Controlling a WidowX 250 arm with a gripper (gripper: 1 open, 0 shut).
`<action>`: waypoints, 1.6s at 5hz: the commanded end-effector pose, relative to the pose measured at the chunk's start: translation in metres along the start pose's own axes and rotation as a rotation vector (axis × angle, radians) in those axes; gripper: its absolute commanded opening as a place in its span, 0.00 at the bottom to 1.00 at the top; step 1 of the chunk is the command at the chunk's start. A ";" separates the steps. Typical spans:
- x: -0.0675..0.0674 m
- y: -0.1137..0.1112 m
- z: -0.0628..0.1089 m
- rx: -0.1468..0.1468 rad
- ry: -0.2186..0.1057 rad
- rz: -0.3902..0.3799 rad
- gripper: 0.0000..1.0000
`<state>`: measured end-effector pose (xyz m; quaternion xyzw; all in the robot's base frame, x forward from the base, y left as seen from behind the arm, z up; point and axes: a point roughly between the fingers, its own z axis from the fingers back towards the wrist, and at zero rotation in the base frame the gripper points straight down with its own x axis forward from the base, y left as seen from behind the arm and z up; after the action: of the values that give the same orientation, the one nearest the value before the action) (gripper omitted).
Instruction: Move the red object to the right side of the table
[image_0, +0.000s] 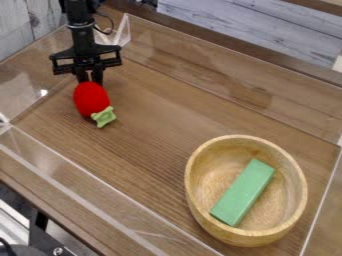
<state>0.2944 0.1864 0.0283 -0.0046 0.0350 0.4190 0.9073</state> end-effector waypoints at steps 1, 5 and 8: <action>-0.005 -0.004 0.052 -0.064 -0.081 -0.063 0.00; -0.040 -0.016 0.064 -0.116 -0.074 -0.198 1.00; -0.022 0.001 0.031 -0.078 -0.072 -0.095 1.00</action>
<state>0.2742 0.1679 0.0472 -0.0319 0.0113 0.3773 0.9255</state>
